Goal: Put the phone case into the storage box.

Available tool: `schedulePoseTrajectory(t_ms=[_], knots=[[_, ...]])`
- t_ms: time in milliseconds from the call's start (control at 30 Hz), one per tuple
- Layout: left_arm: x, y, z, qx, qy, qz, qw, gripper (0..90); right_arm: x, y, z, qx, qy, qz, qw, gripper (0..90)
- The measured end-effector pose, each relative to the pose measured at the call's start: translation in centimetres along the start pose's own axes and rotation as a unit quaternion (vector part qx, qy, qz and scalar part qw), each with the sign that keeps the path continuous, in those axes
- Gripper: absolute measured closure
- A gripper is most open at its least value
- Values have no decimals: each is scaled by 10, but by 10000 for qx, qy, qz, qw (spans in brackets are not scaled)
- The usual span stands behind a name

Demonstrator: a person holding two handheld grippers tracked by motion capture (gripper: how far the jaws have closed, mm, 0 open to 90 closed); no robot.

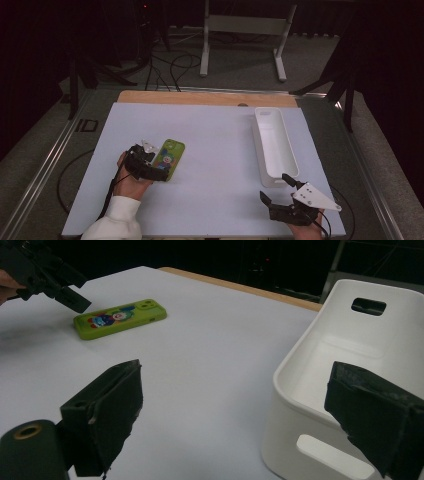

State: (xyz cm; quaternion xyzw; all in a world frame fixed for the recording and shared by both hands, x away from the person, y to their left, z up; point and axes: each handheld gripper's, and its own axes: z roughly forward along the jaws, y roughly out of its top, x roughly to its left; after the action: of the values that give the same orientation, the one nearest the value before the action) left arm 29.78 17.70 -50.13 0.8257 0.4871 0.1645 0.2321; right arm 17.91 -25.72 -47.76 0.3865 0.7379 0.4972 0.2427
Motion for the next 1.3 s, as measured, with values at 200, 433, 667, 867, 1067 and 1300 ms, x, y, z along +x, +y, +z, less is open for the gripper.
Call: schedulePoseTrajectory(t_ms=[200,433,667,867,1067,1300], knots=[[-1,1,4,91,-33,-32,9999,0,0,0,0,6,1,2,10000,88],[-2,2,9,263,-31,-79,9996,0,0,0,1,20,-6,18,10000,87],[-5,3,13,325,-35,-185,9993,0,0,0,1,25,-13,21,10000,87],[-10,3,17,409,33,-211,9989,0,0,0,0,14,-14,4,10000,87],[-15,4,22,507,159,-204,9984,0,0,0,0,11,-20,10,10000,87],[-17,4,26,573,218,-220,9979,0,0,0,0,10,-20,-2,10000,87]])
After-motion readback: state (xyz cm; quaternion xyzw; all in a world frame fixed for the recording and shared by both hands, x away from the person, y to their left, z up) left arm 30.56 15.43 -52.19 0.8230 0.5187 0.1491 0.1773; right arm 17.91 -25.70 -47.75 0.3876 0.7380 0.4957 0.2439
